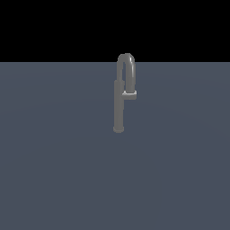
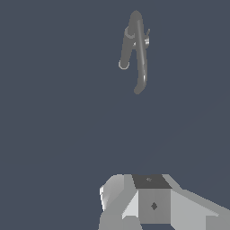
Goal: Turn on the faucet by rotating a designated handle.
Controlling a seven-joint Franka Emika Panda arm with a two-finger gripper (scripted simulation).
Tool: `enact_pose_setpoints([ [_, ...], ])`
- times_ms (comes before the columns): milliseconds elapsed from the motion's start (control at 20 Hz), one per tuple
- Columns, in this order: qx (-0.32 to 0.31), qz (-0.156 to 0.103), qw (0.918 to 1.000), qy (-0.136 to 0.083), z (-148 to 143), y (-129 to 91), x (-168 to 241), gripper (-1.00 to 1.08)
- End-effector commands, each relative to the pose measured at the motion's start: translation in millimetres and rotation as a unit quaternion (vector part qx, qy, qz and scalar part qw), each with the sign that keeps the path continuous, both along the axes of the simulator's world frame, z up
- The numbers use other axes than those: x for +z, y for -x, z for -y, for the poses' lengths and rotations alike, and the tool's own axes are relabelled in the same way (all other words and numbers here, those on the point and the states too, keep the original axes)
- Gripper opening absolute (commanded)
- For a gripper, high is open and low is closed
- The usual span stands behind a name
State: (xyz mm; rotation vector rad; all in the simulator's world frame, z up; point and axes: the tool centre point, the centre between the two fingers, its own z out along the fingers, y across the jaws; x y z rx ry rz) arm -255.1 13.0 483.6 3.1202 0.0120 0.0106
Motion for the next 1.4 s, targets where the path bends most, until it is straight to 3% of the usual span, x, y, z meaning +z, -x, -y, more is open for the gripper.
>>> enact_pose_setpoints([
  [0,0.000,0.000,1.0000,0.000,0.0,0.0,0.0,-1.00],
  [650,-0.026,-0.028,0.9989,-0.025,-1.9,-22.1,0.0,-1.00],
  [1000,-0.063,-0.068,0.9938,-0.061,-2.6,-53.5,-1.9,-1.00],
  [1350,-0.108,-0.118,0.9815,-0.105,-0.6,-92.4,-7.7,-1.00],
])
